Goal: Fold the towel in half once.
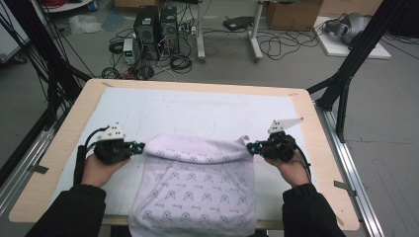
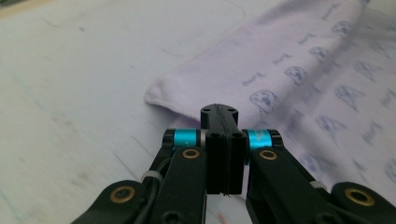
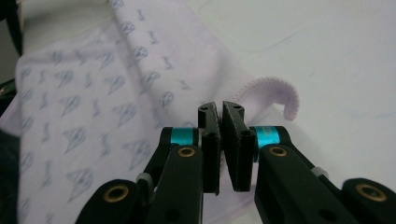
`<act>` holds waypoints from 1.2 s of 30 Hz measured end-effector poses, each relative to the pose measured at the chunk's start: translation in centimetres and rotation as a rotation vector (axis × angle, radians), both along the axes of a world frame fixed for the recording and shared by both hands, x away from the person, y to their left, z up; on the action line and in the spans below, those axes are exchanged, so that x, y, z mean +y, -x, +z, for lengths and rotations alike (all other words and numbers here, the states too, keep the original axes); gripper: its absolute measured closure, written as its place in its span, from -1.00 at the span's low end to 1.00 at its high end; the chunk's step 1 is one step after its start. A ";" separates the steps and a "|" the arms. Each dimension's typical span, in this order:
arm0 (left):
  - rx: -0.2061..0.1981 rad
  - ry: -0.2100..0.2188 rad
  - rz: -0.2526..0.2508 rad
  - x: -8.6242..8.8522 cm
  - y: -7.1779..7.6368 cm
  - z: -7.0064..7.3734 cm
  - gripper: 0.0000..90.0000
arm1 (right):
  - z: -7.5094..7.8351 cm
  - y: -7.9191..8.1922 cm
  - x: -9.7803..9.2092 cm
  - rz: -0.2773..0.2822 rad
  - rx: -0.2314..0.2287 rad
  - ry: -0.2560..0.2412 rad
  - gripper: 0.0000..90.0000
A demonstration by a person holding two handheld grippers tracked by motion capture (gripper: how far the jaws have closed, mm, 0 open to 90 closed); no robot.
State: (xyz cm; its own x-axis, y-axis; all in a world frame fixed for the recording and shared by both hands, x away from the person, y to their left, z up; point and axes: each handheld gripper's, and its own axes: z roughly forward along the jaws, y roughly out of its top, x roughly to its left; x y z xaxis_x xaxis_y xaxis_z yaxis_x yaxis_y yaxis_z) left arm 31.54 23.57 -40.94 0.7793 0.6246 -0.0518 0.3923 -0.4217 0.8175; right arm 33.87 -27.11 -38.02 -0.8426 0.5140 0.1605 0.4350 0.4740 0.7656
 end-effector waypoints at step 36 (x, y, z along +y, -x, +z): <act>0.042 0.038 0.113 -1.5 -5.0 -0.4 0.96 | -1.2 -3.3 -0.6 -0.055 0.028 -0.036 0.87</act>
State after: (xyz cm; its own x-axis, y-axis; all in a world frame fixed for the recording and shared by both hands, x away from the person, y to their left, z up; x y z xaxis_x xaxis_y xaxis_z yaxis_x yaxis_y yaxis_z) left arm 36.58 22.09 -41.35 0.7008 0.7051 -0.1084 0.4696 -0.3416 0.8141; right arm 37.19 -27.71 -39.22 -0.8081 0.5529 0.2031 0.4814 0.4214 0.7685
